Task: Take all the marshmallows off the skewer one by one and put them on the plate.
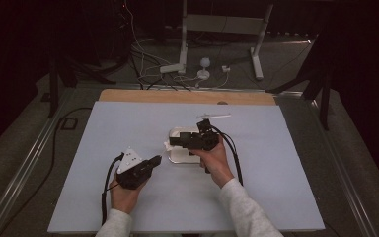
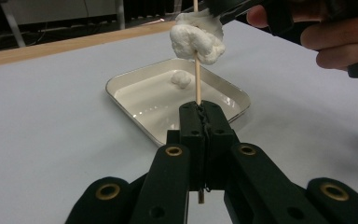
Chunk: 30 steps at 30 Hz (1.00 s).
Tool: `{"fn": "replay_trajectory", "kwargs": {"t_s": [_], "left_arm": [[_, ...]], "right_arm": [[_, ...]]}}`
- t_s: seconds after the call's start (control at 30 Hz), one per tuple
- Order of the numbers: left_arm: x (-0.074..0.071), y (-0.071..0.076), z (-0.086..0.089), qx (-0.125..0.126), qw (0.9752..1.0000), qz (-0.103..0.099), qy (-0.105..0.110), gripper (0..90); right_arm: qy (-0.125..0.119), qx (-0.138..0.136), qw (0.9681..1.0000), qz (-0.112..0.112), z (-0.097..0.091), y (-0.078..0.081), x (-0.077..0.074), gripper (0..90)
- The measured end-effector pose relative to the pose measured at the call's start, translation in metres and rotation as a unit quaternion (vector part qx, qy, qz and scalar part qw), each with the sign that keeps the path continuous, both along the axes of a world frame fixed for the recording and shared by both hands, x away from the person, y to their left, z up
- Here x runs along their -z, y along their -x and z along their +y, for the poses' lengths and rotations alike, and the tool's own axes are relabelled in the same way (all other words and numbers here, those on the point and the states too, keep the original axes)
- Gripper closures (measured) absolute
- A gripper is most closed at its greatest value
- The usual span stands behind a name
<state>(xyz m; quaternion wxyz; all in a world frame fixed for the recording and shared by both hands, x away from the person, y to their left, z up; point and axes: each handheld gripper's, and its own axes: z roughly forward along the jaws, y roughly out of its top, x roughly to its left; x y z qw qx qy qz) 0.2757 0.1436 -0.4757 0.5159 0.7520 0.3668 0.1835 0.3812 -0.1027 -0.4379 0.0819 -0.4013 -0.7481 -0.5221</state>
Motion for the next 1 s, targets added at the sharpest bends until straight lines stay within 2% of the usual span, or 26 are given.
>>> {"fn": "replay_trajectory", "kwargs": {"t_s": [0.03,0.07,0.1,0.37,0.5,0.57,0.6,0.7,0.8,1.0], "left_arm": [[-0.0002,0.0001,0.0002,-0.001,1.0,0.0,0.0,90.0],[-0.0003,0.0001,0.0007,-0.003,1.0,0.0,0.001,90.0],[-0.0004,-0.0001,0.0012,-0.003,1.0,0.0,0.001,90.0],[-0.0005,0.0007,-0.0008,0.005,1.0,-0.004,0.001,90.0],[-0.0001,0.001,-0.002,0.008,1.0,-0.005,0.001,90.0],[0.0003,0.001,-0.0022,0.009,1.0,-0.004,-0.002,90.0],[0.0005,0.001,-0.0024,0.009,0.9999,-0.004,-0.002,90.0],[0.0004,0.0009,-0.003,0.011,0.9999,-0.004,-0.003,90.0],[-0.0002,0.0005,-0.0038,0.012,0.9999,-0.006,-0.003,90.0],[-0.0012,0.0004,-0.0034,0.011,0.9999,-0.009,-0.006,90.0]], "right_arm": [[0.0,-0.001,1.0,0.0,0.0004,0.0002,0.0002,44.9],[-0.006,-0.003,1.0,0.005,-0.0002,0.0,0.0005,54.7],[-0.01,-0.006,0.9999,0.007,-0.0006,-0.0004,0.0008,57.9],[-0.019,-0.023,0.9993,0.025,0.0029,-0.0004,0.0028,62.6],[-0.027,-0.031,0.9983,0.041,0.005,-0.0008,0.0042,65.2],[-0.027,-0.035,0.9979,0.048,0.006,-0.0011,0.0053,67.4],[-0.034,-0.038,0.9969,0.061,0.0054,-0.0021,0.0069,69.1],[-0.039,-0.037,0.9963,0.066,0.0038,-0.0026,0.0069,75.1],[-0.04,-0.022,0.9974,0.056,0.0011,-0.0016,0.004,78.5],[-0.043,-0.008,0.9981,0.043,0.0011,-0.0001,0.0005,79.7]]}}
